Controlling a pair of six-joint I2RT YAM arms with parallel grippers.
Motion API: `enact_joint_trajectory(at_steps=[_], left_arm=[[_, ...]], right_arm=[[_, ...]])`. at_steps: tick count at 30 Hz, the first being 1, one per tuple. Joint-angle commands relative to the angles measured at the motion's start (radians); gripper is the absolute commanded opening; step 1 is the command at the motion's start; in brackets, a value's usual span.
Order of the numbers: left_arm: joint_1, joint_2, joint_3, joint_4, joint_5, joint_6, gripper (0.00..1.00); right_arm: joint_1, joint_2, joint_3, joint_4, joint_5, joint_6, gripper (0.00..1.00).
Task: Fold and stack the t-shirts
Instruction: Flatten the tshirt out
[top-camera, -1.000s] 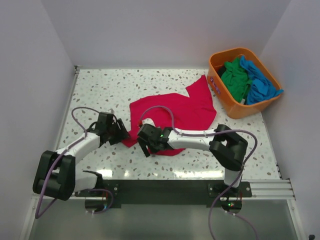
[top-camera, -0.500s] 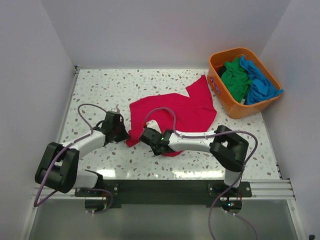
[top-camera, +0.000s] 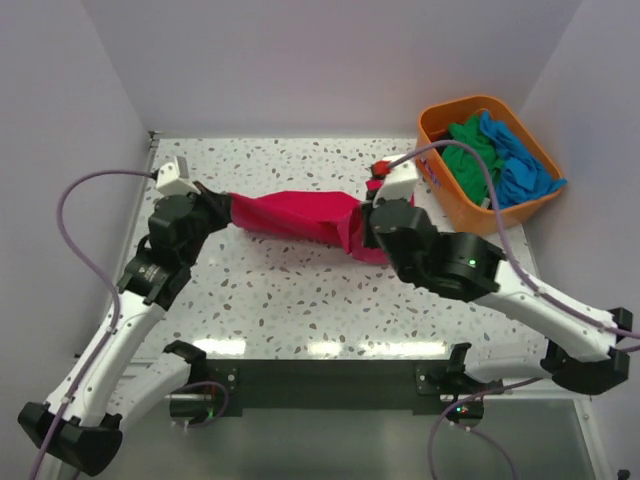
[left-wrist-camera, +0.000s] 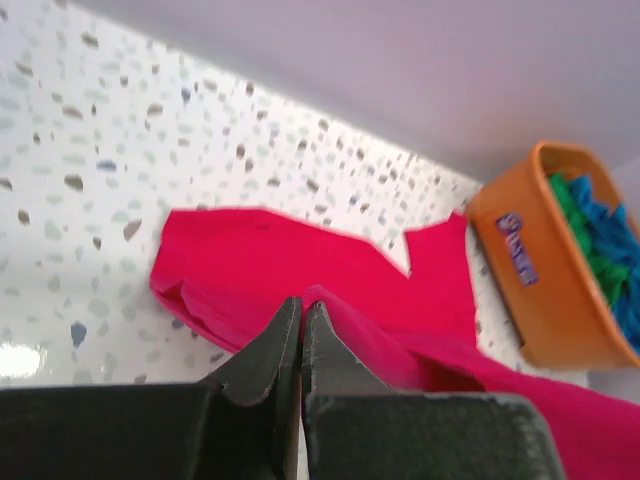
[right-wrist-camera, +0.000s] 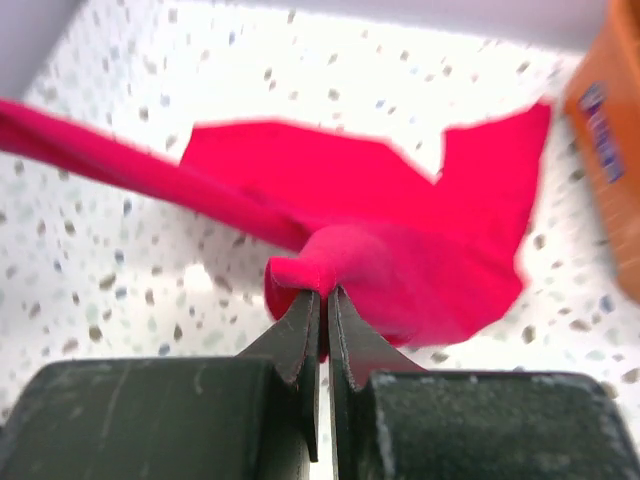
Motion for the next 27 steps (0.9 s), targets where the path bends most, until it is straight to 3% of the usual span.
enact_joint_trajectory(at_steps=[1, 7, 16, 23, 26, 27], left_arm=[[-0.005, -0.051, 0.127, -0.048, -0.109, 0.065, 0.0], [-0.005, -0.105, 0.401, -0.117, -0.264, 0.105, 0.0], [-0.003, -0.128, 0.78, -0.176, -0.398, 0.209, 0.0], [-0.003, -0.083, 0.913, -0.188, -0.349, 0.24, 0.0], [-0.003, -0.071, 0.89, -0.173, -0.39, 0.243, 0.0], [-0.003, -0.059, 0.88, -0.165, -0.425, 0.243, 0.0]], right_arm=[[0.002, -0.08, 0.116, -0.022, 0.186, -0.114, 0.0], [0.002, -0.174, 0.336, 0.081, 0.168, -0.331, 0.0], [0.002, -0.197, 0.658, -0.014, 0.053, -0.431, 0.0], [0.002, -0.14, 0.824, -0.045, -0.023, -0.486, 0.0], [0.002, -0.123, 0.793, 0.029, 0.069, -0.54, 0.0], [0.003, -0.12, 0.751, 0.108, 0.17, -0.565, 0.0]])
